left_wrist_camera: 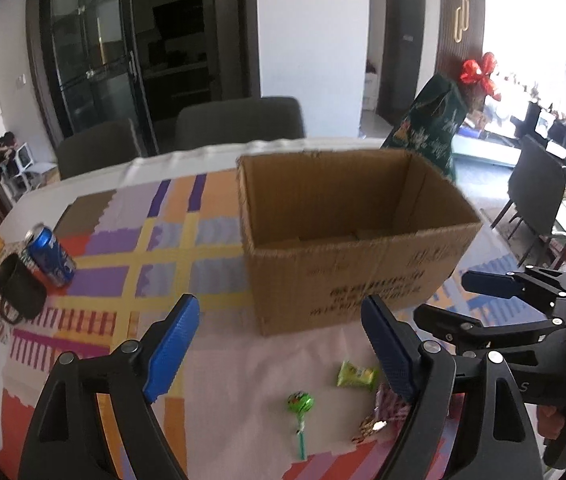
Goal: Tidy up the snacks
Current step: 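Grasp the green lollipop with left tool while right grasps the dark green bar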
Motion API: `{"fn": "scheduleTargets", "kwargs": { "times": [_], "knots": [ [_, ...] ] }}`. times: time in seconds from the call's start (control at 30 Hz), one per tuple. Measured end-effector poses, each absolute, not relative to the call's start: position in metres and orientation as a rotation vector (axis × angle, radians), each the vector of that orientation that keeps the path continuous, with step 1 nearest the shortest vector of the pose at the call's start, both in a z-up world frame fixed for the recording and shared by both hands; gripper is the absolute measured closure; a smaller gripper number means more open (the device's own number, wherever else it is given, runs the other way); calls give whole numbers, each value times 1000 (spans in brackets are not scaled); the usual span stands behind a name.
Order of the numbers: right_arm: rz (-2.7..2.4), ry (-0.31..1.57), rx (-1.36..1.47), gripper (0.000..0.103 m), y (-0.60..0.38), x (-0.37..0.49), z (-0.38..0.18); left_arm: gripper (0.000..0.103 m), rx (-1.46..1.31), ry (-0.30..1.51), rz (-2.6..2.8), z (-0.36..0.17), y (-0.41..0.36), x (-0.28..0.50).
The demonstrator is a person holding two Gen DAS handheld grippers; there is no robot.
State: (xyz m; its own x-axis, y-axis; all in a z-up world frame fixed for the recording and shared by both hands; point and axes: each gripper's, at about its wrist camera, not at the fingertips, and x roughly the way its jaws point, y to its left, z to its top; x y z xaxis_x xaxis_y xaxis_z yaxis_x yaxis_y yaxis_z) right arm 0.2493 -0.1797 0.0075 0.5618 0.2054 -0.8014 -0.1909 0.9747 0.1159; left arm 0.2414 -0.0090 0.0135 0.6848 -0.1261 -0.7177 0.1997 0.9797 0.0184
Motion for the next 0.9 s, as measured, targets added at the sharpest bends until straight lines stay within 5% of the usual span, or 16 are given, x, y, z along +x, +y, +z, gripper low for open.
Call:
{"fn": "scheduleTargets", "kwargs": {
  "times": [0.4, 0.9],
  "knots": [
    [207, 1171, -23, 34, -176, 252, -57, 22, 116, 994, -167, -46, -7, 243],
    [170, 1273, 1, 34, -181, 258, -94, 39, 85, 1169, -216, -102, -14, 241]
  ]
}}
